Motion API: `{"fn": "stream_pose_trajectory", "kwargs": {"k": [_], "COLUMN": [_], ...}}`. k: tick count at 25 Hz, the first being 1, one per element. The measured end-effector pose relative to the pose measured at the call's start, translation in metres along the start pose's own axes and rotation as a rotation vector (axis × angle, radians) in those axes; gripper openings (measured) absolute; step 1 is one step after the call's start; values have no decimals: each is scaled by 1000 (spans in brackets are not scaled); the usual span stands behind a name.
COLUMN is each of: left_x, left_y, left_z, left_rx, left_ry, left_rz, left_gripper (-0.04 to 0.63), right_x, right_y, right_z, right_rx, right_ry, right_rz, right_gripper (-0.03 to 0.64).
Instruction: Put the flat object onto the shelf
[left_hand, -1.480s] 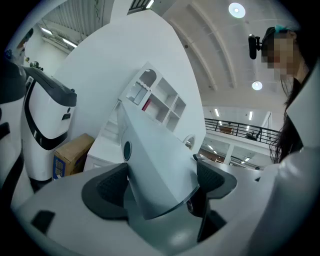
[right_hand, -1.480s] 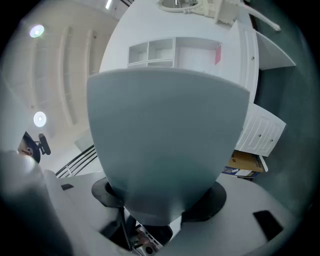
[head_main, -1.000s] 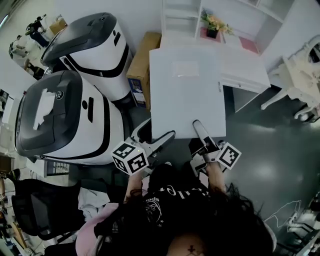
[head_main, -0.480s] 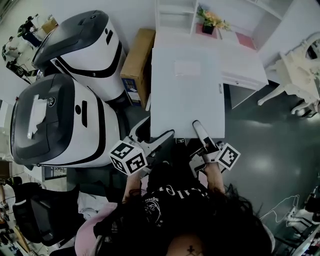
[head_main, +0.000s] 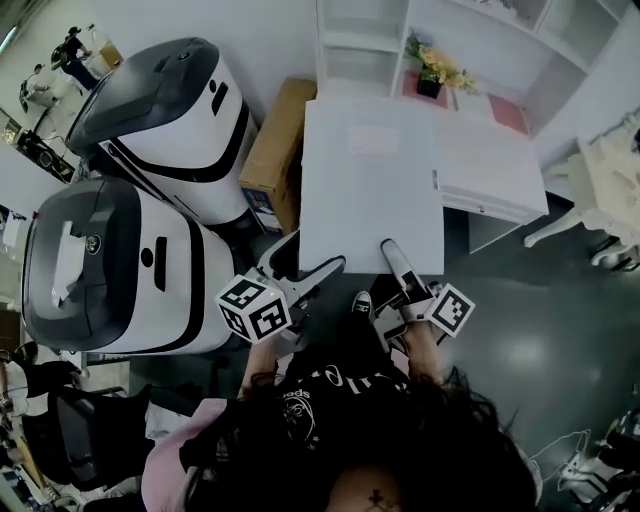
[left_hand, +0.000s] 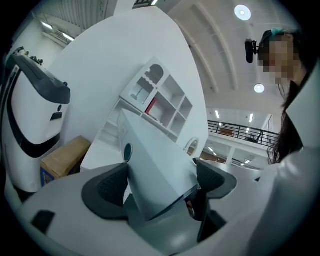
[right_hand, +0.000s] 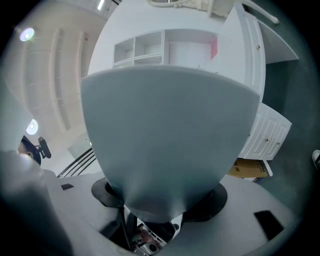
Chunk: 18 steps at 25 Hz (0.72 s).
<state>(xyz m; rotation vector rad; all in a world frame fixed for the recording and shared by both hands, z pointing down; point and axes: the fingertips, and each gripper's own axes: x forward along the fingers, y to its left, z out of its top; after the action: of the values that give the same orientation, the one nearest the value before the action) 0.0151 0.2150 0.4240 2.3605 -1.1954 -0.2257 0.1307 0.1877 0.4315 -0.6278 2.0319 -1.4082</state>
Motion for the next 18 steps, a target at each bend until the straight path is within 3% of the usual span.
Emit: {"fn": "stream_pose_trajectory", "kwargs": {"k": [10, 18], "left_x": [126, 167], "left_y": [36, 58], "left_z": [49, 56], "left_rx": [19, 17], "left_ry": [-4, -34], "left_rz": [46, 99], "left_gripper": [449, 449], "right_x": [73, 102], "right_y": [-38, -64], "right_z": [118, 154], "right_rx": [31, 57], "right_ry": [34, 87], "right_rz": [20, 26], "right_gripper": [307, 307]}}
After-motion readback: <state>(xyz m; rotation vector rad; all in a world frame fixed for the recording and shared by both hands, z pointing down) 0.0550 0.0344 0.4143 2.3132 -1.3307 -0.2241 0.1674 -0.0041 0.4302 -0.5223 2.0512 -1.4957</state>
